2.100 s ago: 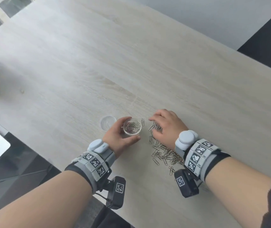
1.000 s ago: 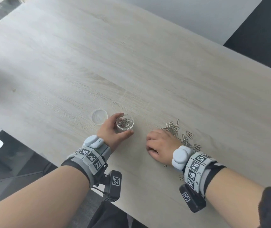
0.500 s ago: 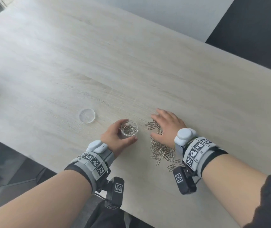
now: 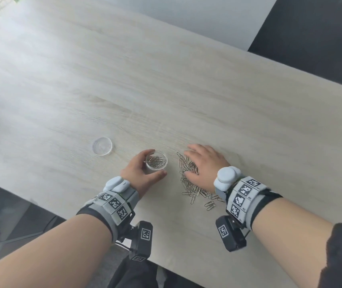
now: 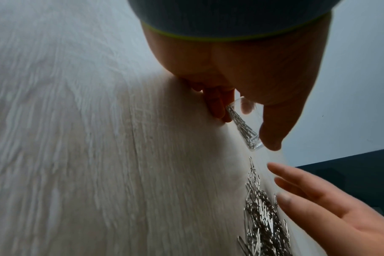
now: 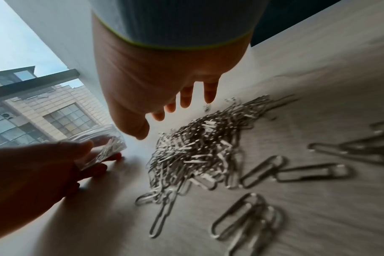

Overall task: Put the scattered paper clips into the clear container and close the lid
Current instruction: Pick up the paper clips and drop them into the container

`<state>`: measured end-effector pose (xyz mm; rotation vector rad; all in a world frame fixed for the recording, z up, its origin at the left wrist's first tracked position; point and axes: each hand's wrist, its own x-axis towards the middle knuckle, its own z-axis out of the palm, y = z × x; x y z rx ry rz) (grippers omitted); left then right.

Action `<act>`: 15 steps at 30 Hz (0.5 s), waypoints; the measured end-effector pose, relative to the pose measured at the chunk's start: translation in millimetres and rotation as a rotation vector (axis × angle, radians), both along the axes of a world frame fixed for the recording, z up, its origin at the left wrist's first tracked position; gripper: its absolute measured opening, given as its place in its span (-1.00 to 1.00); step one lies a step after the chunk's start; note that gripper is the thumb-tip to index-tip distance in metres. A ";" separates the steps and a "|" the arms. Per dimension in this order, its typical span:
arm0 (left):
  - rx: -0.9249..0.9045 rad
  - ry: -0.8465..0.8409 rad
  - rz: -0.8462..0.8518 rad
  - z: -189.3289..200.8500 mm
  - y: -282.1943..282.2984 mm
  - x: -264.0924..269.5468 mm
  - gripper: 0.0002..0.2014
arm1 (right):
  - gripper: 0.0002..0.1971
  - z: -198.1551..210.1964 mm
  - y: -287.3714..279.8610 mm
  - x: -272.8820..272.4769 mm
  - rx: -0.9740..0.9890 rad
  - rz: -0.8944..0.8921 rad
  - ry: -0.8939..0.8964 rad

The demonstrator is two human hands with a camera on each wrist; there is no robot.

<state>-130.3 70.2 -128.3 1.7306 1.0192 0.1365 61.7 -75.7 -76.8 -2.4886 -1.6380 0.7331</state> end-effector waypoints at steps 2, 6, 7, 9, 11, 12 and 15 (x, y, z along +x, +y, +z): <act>-0.003 0.003 -0.005 -0.1 -0.6 0.1 -0.29 | -0.32 -4.2 7.7 -10.4 -0.040 0.084 0.003; 0.029 0.011 -0.023 3.5 -1.0 -1.5 -0.30 | -0.37 -11.5 -1.2 -19.5 -0.053 0.125 -0.003; 0.038 0.015 -0.025 4.4 -1.4 -1.6 -0.30 | -0.40 -10.8 -8.4 -18.2 -0.033 0.115 0.000; 0.058 0.023 -0.024 6.0 -3.8 -2.0 -0.30 | -0.44 -7.3 -25.2 -12.2 0.008 0.085 -0.010; 0.069 0.034 -0.027 7.9 -8.1 -1.7 -0.31 | -0.39 -1.8 -41.1 -6.2 0.013 0.037 -0.033; 0.073 0.041 -0.036 9.1 -11.2 -1.5 -0.31 | -0.33 1.1 -47.8 -4.6 -0.015 0.019 -0.038; 0.106 0.076 -0.080 13.9 -20.1 -1.5 -0.31 | -0.18 2.0 -58.0 -7.5 -0.123 0.034 -0.042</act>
